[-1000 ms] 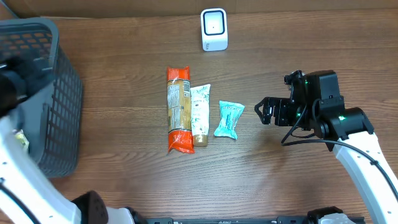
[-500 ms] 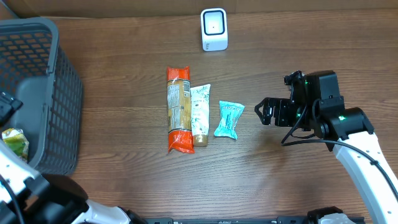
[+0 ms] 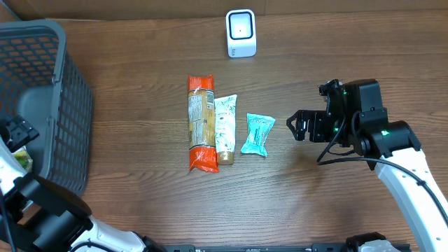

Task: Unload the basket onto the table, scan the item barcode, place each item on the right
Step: 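Return the left gripper into the basket and grasp the yellow-green snack pouch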

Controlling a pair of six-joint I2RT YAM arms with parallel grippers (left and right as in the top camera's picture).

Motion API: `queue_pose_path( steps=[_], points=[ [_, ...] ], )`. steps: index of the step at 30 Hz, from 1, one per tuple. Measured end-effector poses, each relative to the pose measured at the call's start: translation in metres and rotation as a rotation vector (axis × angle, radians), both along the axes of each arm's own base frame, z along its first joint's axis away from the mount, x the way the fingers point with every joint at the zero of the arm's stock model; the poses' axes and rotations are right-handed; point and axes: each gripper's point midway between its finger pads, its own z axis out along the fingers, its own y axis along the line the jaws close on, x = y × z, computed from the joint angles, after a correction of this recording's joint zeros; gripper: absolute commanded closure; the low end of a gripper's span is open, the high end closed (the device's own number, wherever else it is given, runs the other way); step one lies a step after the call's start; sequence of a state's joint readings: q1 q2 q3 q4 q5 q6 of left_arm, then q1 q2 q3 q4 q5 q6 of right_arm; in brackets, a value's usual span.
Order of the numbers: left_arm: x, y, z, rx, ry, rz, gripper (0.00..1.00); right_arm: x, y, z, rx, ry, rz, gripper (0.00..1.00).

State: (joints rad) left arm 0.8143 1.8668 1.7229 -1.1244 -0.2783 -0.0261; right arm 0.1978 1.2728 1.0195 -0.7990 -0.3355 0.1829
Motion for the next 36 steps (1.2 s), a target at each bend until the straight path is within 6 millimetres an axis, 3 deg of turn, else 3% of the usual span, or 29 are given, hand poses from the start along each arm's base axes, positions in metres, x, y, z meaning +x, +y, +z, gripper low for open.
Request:
queue_pose_path(
  steps=[6, 11, 20, 24, 29, 31, 34, 36],
  points=[
    [0.005, 0.005, -0.044, 0.01, 0.034, -0.101, 0.0, 0.003, 0.001, 0.002, 0.001, -0.015, 0.003, 0.0],
    [0.008, 0.01, -0.066, 0.043, 0.047, -0.163, 0.02, 0.003, 0.0, 0.002, -0.005, -0.019, 0.008, 0.0],
    [0.013, 0.021, -0.085, 0.124, 0.071, -0.268, 0.03, 0.002, 0.0, 0.001, -0.009, -0.019, 0.014, 0.0],
    [0.008, 0.026, -0.088, 0.126, 0.082, -0.272, 0.02, 0.0, 0.0, 0.0, -0.011, -0.01, 0.014, 0.0],
    [-0.005, 0.033, -0.113, 0.078, 0.121, -0.257, 0.04, 0.0, -0.001, 0.0, -0.012, -0.007, 0.015, 0.0],
    [-0.005, 0.037, -0.112, 0.089, 0.119, -0.253, 0.05, 0.0, -0.001, -0.001, -0.012, -0.007, 0.015, 0.0],
    [-0.003, 0.039, -0.114, 0.089, 0.124, -0.259, 0.16, -0.001, 0.0, -0.001, -0.012, -0.007, 0.016, 0.0],
    [-0.002, 0.041, -0.116, 0.088, 0.126, -0.261, 0.43, -0.001, -0.001, -0.001, -0.013, -0.006, 0.016, 0.0]
  ],
)
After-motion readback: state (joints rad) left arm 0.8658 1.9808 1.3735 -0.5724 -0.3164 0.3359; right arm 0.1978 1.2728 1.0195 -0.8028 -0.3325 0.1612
